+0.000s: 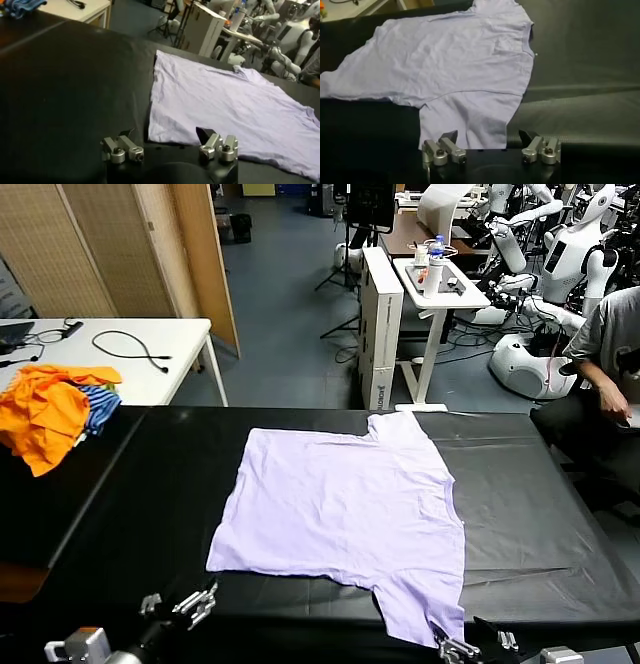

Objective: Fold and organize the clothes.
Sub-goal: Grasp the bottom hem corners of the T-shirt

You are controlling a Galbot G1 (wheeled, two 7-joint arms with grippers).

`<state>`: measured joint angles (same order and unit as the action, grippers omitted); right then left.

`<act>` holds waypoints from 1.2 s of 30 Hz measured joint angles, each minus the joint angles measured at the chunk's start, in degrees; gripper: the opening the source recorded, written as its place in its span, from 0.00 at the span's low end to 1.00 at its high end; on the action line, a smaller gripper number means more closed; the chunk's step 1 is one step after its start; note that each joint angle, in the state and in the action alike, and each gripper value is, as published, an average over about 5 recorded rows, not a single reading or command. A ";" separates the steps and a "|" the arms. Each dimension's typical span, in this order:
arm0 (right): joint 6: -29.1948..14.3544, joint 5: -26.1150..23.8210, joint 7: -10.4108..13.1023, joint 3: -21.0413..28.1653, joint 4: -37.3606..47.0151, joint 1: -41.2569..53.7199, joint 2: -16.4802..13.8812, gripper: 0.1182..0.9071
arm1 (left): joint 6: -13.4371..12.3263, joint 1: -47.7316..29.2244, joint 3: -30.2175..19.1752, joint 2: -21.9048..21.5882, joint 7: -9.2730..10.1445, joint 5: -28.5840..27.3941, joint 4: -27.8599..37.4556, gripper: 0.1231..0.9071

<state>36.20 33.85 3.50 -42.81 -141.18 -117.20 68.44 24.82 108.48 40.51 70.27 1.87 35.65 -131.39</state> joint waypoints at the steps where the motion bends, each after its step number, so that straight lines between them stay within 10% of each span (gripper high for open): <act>1: 0.00 -0.03 0.04 0.03 0.03 0.04 0.02 1.00 | -0.06 -0.20 -0.14 0.05 0.02 -0.03 0.24 1.00; 15: 0.00 -0.49 0.54 0.78 0.64 1.27 0.82 0.99 | -0.58 -4.44 -2.12 0.19 0.29 -0.12 4.46 1.00; 27: 0.03 -0.61 0.57 0.92 1.21 1.48 1.34 0.73 | -0.56 -6.24 -2.81 0.06 0.79 -0.18 5.60 0.99; 36: 0.06 -0.71 0.55 0.96 1.43 1.43 1.42 0.65 | -1.28 -6.97 -3.58 0.24 0.63 -1.35 7.05 0.74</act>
<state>36.26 33.14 4.05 -41.85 -139.75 -115.76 69.87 23.54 101.51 36.94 70.51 2.51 34.31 -124.34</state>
